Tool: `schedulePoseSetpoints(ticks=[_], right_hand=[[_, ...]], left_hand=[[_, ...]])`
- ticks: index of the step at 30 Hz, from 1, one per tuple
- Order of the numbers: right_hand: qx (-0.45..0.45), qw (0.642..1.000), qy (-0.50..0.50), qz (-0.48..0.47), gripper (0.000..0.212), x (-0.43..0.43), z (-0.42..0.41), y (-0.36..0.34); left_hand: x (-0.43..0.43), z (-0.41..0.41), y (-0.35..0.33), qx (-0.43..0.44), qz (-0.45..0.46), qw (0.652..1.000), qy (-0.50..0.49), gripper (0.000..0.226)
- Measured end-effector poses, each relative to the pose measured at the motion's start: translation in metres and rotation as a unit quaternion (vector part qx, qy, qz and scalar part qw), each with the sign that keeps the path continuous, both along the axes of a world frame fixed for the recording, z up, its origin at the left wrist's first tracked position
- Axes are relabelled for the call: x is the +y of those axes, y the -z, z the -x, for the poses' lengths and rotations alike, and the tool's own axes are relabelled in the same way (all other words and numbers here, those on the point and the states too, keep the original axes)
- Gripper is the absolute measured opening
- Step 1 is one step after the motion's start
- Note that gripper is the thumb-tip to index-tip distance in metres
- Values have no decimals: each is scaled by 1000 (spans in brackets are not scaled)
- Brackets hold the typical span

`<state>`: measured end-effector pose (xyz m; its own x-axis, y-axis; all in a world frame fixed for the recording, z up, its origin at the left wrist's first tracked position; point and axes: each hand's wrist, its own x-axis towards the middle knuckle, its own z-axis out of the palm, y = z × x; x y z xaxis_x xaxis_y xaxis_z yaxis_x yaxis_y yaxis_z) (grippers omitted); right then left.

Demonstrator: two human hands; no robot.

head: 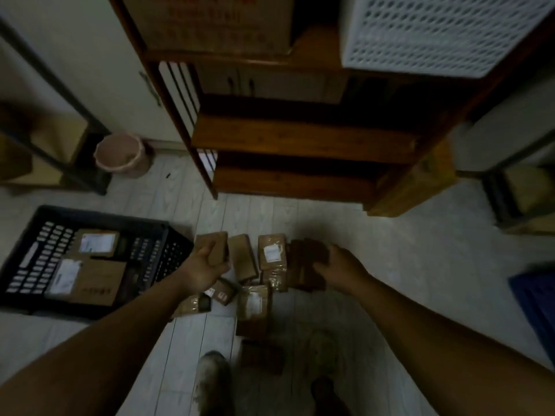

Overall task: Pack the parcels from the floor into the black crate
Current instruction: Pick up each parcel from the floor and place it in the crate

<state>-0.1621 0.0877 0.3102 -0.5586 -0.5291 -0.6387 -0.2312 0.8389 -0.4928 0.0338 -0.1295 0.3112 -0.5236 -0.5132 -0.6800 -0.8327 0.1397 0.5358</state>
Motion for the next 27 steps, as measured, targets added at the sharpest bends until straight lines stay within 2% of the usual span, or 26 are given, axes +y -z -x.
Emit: schedulePoseSetpoints(ticks=[4, 7, 11, 12, 15, 17, 18, 22, 27], right_hand=[[26, 998, -46, 32, 43, -16, 26, 101], [12, 999, -36, 25, 52, -30, 40, 182], [-78, 995, 41, 42, 56, -57, 45, 289], [-90, 993, 56, 48, 56, -65, 44, 314], [-118, 988, 85, 51, 57, -90, 42, 384], [-118, 987, 101, 39, 59, -103, 41, 422], [-115, 987, 107, 30, 60, -107, 39, 437], [-119, 986, 117, 9, 66, -112, 33, 477], [-110, 983, 143, 28, 65, -110, 27, 456]], left_hand=[[6, 17, 93, -36, -22, 999, 11, 58], [7, 36, 167, -57, -19, 998, -11, 61], [4, 64, 271, -39, -42, 998, 4, 74], [2, 70, 294, -31, -55, 998, -14, 71], [-4, 93, 365, 2, -76, 994, -75, 32], [-5, 104, 406, 23, -104, 989, -102, 18], [-5, 108, 420, 32, -114, 986, -115, 15], [-3, 123, 452, 31, -74, 991, -103, 36], [-4, 121, 438, 30, -35, 997, -55, 44]])
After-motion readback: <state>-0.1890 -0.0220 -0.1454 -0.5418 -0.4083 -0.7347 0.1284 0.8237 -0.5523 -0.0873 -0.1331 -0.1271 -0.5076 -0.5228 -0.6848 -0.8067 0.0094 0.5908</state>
